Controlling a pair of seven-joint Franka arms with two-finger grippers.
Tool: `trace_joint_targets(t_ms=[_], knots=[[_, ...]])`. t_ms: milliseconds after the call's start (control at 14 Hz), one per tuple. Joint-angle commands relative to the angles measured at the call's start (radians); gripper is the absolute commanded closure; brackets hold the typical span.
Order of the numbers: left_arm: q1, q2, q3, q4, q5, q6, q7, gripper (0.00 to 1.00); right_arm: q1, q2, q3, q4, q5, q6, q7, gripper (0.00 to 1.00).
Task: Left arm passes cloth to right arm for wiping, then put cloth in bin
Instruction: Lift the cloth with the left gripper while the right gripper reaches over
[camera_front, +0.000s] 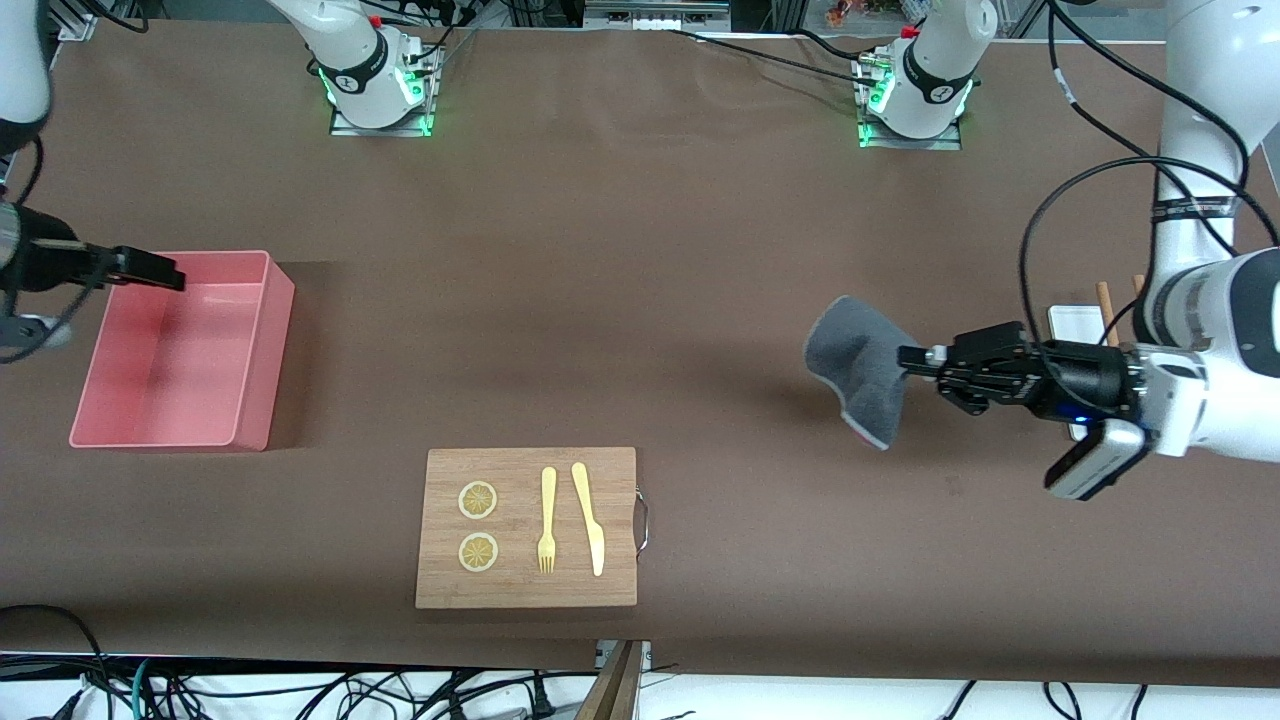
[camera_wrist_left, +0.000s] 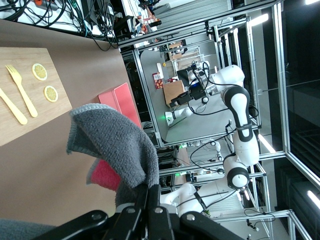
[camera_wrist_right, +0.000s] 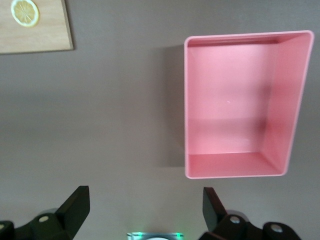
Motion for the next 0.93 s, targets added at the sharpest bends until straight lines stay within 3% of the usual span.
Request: trace_joint_targets(t_ms=[0,214,571,714,857], knots=[[-0.064,-0.008,0.009,-0.005,-0.019,0.087,0.027,1.0,0.077,0.025,-0.003,0.017,0.068,0.027,0.167,0.0],[-0.179,-0.008,0.008,-0.008,-0.027,0.277,0.027,1.0,0.114,0.083,-0.003,0.017,0.298,0.069,0.313,0.0],[-0.267,-0.008,0.006,-0.008,-0.039,0.415,0.026,1.0,0.242,0.115,-0.003,0.017,0.366,0.241,0.609,0.0],[-0.299,-0.009,0.006,-0.005,-0.039,0.437,0.024,1.0,0.269,0.134,-0.003,0.017,0.403,0.297,0.643,0.0],[-0.329,-0.011,0.006,-0.009,-0.041,0.445,0.023,1.0,0.29,0.152,-0.003,0.017,0.505,0.324,0.626,0.0]])
